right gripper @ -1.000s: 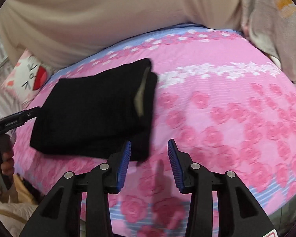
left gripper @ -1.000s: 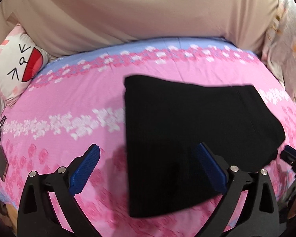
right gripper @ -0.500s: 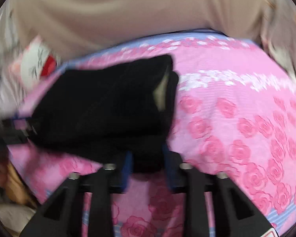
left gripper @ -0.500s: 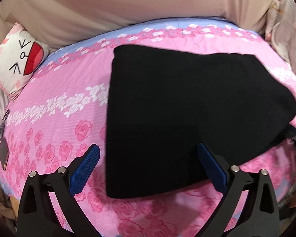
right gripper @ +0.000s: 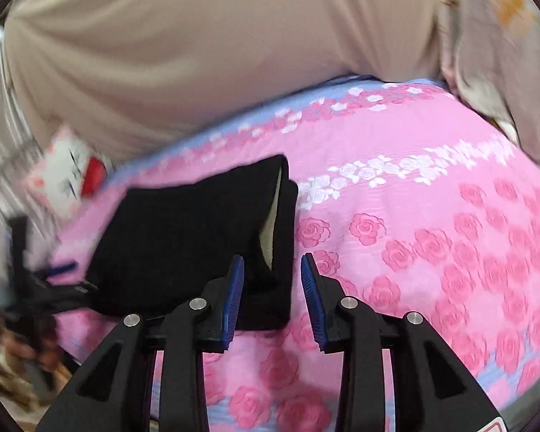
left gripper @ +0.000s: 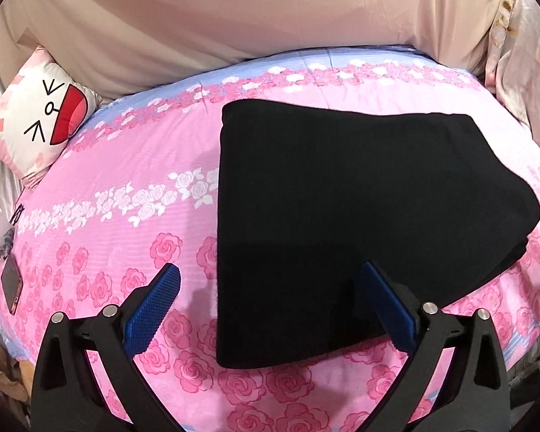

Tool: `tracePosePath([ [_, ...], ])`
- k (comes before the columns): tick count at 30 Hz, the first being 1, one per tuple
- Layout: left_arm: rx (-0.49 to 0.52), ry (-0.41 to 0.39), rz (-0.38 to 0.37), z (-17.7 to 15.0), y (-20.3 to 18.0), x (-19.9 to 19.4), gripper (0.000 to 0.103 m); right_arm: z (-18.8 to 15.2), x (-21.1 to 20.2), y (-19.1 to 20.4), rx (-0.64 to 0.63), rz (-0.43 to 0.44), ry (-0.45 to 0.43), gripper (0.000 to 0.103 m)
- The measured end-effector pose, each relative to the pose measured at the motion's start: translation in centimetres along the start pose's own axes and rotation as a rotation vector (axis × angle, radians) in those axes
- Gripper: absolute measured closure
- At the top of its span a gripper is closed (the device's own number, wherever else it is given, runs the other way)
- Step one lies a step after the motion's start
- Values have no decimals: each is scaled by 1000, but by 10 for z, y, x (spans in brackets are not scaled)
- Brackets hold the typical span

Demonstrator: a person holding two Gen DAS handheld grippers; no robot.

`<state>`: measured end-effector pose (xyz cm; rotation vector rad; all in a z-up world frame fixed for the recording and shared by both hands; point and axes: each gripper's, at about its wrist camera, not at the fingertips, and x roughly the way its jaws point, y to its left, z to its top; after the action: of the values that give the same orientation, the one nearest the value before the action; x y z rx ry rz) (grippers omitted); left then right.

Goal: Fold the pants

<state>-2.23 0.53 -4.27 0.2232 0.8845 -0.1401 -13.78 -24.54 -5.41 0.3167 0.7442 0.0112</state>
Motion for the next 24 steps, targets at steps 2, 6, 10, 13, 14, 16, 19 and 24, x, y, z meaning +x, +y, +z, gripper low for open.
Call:
tracePosePath([
  [2,11,-10,-14,3,-2,-5,5,2,12,4,-25,21,15,73],
  [6,71,-34,-68,1,-16,-19,5,8,2,-2,11,82,-5,73],
  [10,198,-66,-128,-4,-58,-23,5,10,-3,-33,68,3,16,70],
  [13,274,-100,-144,-4,-93,-19,5,4,-2,-45,106,10,38,70],
  [14,297,-118,-145,-3,-104,-16,5,3,0,-46,117,24,40,70],
  [16,349,-114,-126,-1,-126,-3,7,-1,-1,-47,127,39,35,70],
  [19,350,-72,-178,7,-131,5,23,0,-2,-49,135,57,29,70],
  [24,374,-14,-339,7,-125,-17,10,5,-3,-58,146,80,23,70],
])
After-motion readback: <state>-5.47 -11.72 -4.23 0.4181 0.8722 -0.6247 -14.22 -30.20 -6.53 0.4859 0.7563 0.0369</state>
